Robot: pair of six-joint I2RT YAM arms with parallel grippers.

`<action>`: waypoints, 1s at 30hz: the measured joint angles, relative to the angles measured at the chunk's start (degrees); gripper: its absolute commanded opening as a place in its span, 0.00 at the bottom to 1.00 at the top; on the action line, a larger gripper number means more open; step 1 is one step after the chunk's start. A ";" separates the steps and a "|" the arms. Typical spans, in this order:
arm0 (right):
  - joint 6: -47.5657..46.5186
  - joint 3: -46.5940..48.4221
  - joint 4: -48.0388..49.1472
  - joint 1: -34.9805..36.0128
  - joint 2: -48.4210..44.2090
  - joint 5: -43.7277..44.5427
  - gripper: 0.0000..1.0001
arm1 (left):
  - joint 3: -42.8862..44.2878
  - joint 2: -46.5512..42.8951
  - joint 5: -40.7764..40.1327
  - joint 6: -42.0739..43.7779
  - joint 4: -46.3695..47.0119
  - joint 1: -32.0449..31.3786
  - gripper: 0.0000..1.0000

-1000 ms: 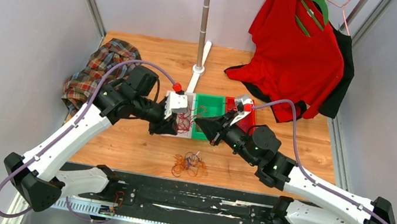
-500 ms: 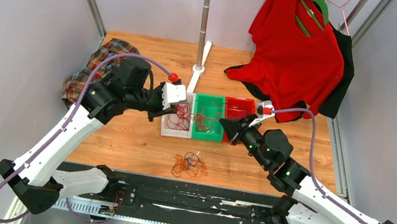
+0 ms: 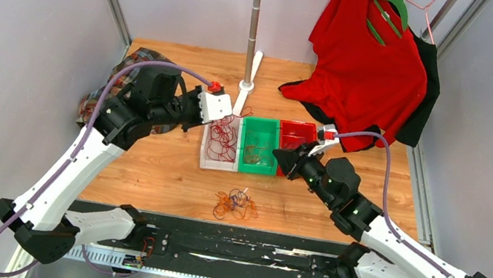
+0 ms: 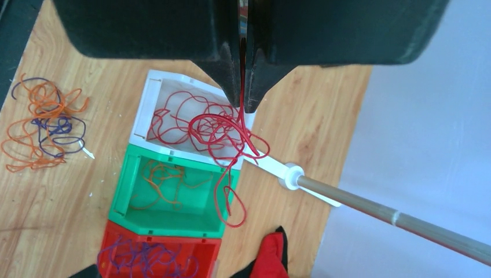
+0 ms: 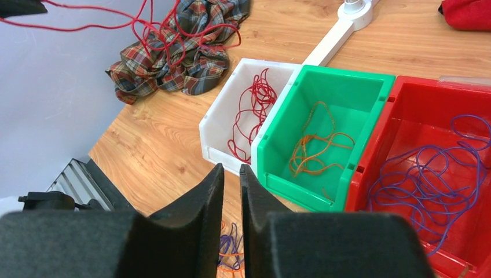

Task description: Untangle the cables

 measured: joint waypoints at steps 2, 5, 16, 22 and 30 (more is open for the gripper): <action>0.22 0.00 0.09 0.00 0.24 -0.33 0.24 | 0.98 0.48 0.26 0.94 -0.11 0.00 0.00; 0.42 0.00 0.35 0.00 0.66 -0.59 0.30 | 2.08 0.72 1.36 2.45 -0.72 0.00 0.00; -0.07 1.40 3.98 -0.04 6.86 -3.48 0.45 | 1.11 0.24 6.01 8.66 -3.78 0.00 0.00; -0.52 4.13 9.14 -0.07 14.10 -8.26 0.46 | -5.88 -3.96 10.43 17.44 -6.97 0.00 0.01; -0.48 3.19 13.97 -0.07 18.40 -14.73 0.45 | -20.04 -13.90 13.25 27.80 -9.92 0.00 0.00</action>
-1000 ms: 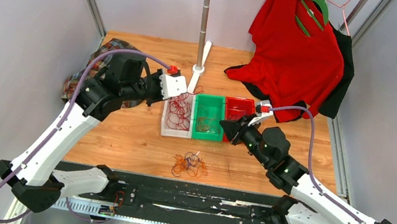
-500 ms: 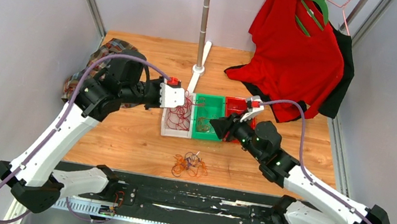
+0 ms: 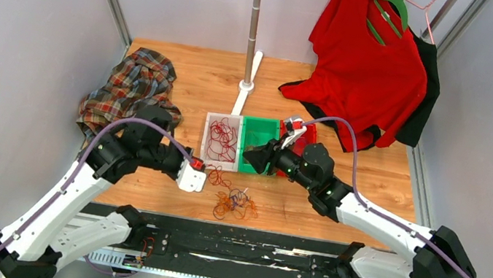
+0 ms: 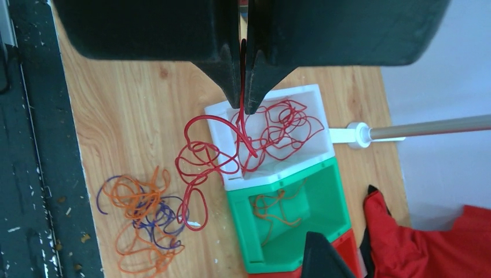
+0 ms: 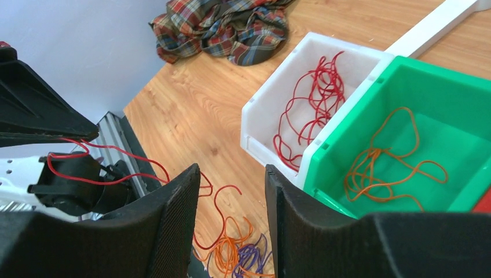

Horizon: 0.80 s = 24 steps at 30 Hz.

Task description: Untangle the cables

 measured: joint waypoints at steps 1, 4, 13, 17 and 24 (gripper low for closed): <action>0.02 -0.22 0.35 0.00 0.31 -0.72 0.45 | -0.96 -0.74 0.33 0.79 -0.13 0.00 0.00; 0.13 -1.18 1.66 0.00 1.73 -2.80 0.43 | -3.96 -3.17 0.70 3.28 -0.13 0.00 0.01; 1.11 -2.47 4.52 0.00 6.58 -5.90 0.40 | -8.92 -6.71 -1.92 7.45 1.68 0.00 0.00; 1.31 -2.82 5.27 0.00 7.65 -5.92 0.39 | -9.49 -5.64 -6.51 4.66 8.26 0.00 0.00; 1.29 -3.43 5.64 0.00 7.56 -4.09 0.38 | -9.49 3.43 -15.39 1.33 21.07 0.57 0.00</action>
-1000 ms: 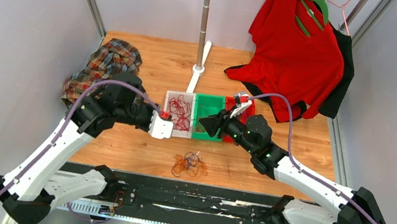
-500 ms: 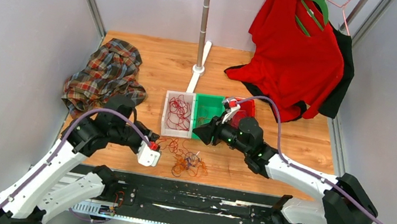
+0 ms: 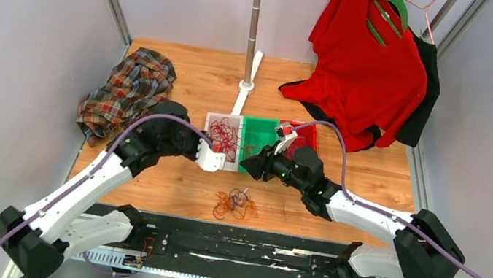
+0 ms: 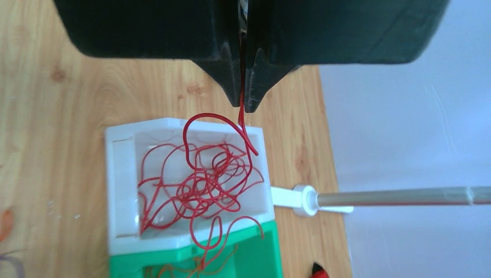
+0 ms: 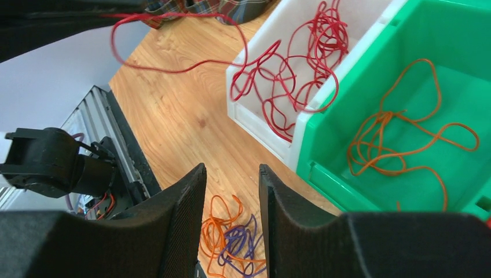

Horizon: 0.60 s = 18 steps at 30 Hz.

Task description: Untangle the cables

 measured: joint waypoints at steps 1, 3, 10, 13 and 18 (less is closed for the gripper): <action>0.00 -0.20 -0.02 0.00 -0.04 0.57 0.38 | -0.04 1.84 -1.03 0.13 1.38 0.22 0.00; 0.00 -0.70 -0.13 0.00 -0.39 2.03 0.39 | -0.33 4.94 -3.13 0.98 3.67 0.55 0.00; -0.20 -1.60 -2.97 0.00 -3.78 7.65 0.39 | -1.97 14.45 -8.41 8.79 7.98 3.23 0.00; -0.26 -1.68 -3.50 0.00 -4.74 9.57 0.39 | 0.50 19.19 -10.71 11.39 6.36 4.33 0.00; -0.46 -1.68 -5.95 0.00 -5.05 11.80 0.38 | 7.78 25.79 -13.16 13.75 3.74 4.37 0.00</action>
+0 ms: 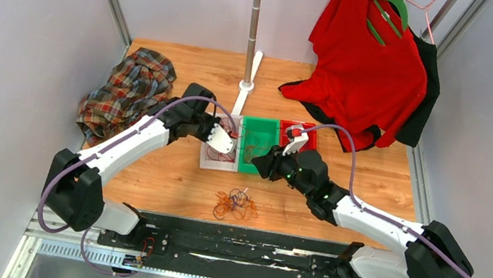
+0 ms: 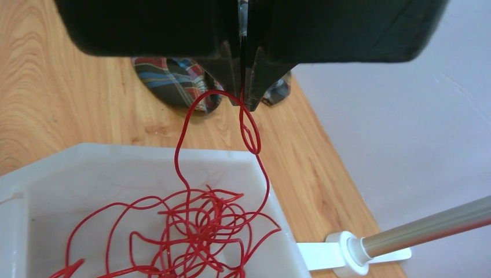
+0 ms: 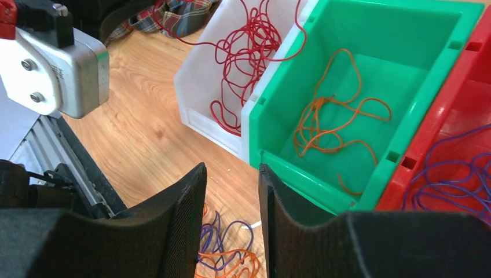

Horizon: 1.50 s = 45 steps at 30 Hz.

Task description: Untangle the cables

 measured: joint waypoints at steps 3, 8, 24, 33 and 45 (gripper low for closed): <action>-0.39 0.00 -1.09 -0.02 -0.55 1.09 0.38 | 0.94 0.46 -0.26 1.09 -0.39 0.00 0.00; -0.92 0.00 -2.99 -0.50 -1.20 2.45 0.39 | 0.96 0.57 -0.85 3.30 -3.67 -0.02 0.00; -1.03 0.46 -4.83 -1.31 -1.03 3.23 0.38 | 2.75 1.27 1.31 2.19 -10.47 -3.37 0.00; -0.79 -0.87 -4.90 -1.36 -5.16 5.49 0.40 | 7.28 14.71 -0.13 -3.19 -6.23 -4.96 0.00; 0.22 -2.45 -10.34 -4.13 -14.80 7.06 0.69 | 14.99 17.55 4.09 -13.97 -7.63 -0.76 0.98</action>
